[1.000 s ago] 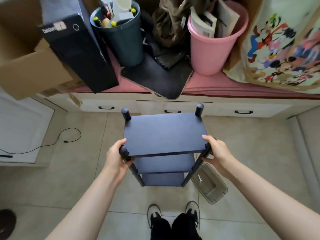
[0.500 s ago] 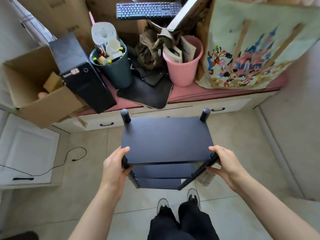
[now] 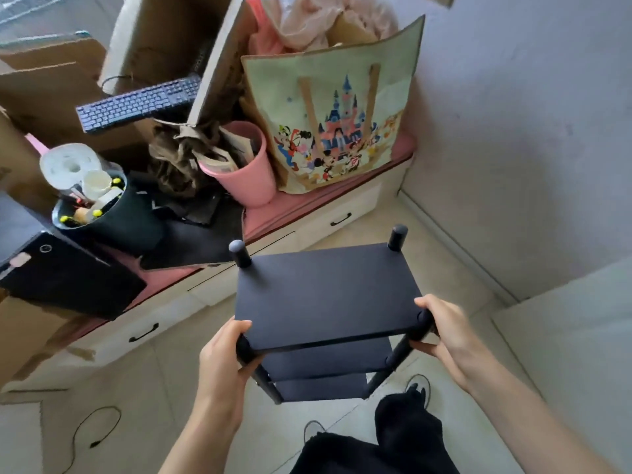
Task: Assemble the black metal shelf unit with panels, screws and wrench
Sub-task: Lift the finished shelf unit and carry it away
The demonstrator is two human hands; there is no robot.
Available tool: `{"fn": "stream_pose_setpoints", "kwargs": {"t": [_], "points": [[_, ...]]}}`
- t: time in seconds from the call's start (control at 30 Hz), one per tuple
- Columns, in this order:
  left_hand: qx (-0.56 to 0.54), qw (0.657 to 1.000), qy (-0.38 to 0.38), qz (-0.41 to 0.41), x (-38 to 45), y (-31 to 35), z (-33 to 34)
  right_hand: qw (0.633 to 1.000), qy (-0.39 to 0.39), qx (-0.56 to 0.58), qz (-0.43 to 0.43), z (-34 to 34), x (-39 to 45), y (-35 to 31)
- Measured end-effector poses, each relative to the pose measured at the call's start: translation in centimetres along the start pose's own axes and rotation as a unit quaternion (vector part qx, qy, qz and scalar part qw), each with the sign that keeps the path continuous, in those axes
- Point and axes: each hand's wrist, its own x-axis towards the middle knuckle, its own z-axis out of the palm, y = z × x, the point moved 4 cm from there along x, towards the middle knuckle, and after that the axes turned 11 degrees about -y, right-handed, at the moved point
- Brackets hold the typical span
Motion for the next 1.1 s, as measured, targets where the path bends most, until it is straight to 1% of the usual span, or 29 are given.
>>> {"fn": "stream_pose_setpoints", "kwargs": {"t": [0.2, 0.4, 0.63, 0.83, 1.1], "points": [[0.022, 1.000, -0.019, 0.005, 1.8, -0.6, 10.3, 0.998, 0.045, 0.039, -0.006, -9.1, 1.0, -3.0], [0.024, 1.000, -0.008, 0.011, 3.4, -2.0, 21.2, 0.998, 0.052, 0.038, -0.004, -19.2, 4.0, -7.0], [0.020, 0.999, -0.036, 0.018, 4.7, -2.7, 31.8, 0.996, 0.069, 0.048, -0.016, -28.1, 7.4, -11.5], [0.019, 0.997, -0.069, 0.017, 7.8, -2.3, 38.0, 0.994, 0.095, 0.049, -0.014, -32.6, 11.2, -14.7], [0.019, 0.997, -0.074, 0.001, 15.1, 0.1, 43.7, 0.992, 0.124, 0.017, -0.007, -34.6, 17.8, -20.0]]}}
